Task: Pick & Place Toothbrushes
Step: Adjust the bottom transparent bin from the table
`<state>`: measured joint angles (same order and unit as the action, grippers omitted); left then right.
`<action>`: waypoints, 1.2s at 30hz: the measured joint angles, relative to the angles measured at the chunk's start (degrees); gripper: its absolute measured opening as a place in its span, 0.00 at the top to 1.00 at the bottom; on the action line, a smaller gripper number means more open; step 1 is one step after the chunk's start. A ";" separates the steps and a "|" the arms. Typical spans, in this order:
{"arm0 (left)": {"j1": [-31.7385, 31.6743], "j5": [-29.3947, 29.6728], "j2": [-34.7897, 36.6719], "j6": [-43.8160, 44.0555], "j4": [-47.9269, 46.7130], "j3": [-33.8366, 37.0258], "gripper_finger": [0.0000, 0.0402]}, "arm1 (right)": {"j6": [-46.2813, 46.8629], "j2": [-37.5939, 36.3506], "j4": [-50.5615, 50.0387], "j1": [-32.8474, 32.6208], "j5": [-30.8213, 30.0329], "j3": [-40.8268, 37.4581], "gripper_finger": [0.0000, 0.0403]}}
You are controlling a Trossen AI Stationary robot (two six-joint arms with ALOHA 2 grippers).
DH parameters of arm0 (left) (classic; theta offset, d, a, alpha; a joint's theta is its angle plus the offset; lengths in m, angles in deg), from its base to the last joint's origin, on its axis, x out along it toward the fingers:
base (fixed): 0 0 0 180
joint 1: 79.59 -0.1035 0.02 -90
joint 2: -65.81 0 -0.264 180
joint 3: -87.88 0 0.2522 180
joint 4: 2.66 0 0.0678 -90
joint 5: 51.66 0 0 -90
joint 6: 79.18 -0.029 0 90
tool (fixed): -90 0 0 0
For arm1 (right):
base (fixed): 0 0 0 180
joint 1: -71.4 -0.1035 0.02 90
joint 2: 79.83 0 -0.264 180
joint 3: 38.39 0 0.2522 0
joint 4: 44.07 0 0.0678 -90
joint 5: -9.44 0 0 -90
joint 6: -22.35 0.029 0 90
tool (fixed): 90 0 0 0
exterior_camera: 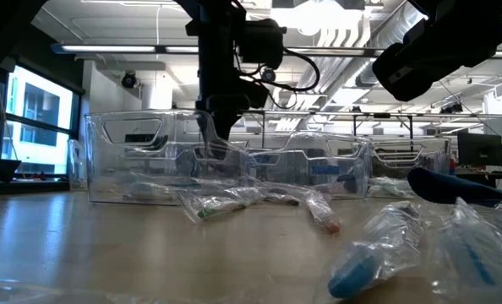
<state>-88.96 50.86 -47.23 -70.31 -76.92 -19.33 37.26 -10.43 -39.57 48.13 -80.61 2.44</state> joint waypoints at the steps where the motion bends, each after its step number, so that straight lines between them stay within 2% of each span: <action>1: 0.00 -0.01 0.00 -0.90 0.35 0.00 0.73 | 0.00 0.00 -0.02 0.00 0.00 0.00 0.99; 5: 0.00 0.20 0.00 -2.64 1.04 -0.02 0.73 | 0.02 0.00 -0.01 0.00 0.00 0.00 0.99; 7: 0.42 3.08 0.00 -2.32 0.95 -0.02 0.73 | 0.02 0.00 -0.02 0.00 0.00 0.00 0.99; 9: 1.52 11.01 0.44 0.91 -0.20 -0.01 0.73 | 0.49 0.00 -0.02 0.00 0.00 0.00 0.99; 12: 4.67 25.21 1.71 10.23 -3.51 0.07 0.73 | 2.46 0.00 -0.02 0.00 0.00 0.00 0.99; 15: 8.07 32.55 3.79 14.43 -9.62 0.22 0.73 | 2.95 0.00 -0.09 0.00 -0.04 0.00 0.99; 19: 12.43 32.18 6.94 15.35 -13.40 0.20 0.73 | 3.05 0.00 0.51 0.00 -1.98 0.00 0.99; 25: 21.32 26.84 8.96 13.89 -10.37 -0.74 0.73 | 3.21 0.00 1.27 0.02 -4.56 -0.02 0.99; 36: 31.95 26.99 9.14 13.28 -3.06 -5.47 0.73 | 3.23 0.00 2.12 0.02 -4.55 -0.02 0.99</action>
<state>-57.01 77.84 -38.09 -57.03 -79.99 -24.80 40.50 -10.43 -37.45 48.15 -85.16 2.42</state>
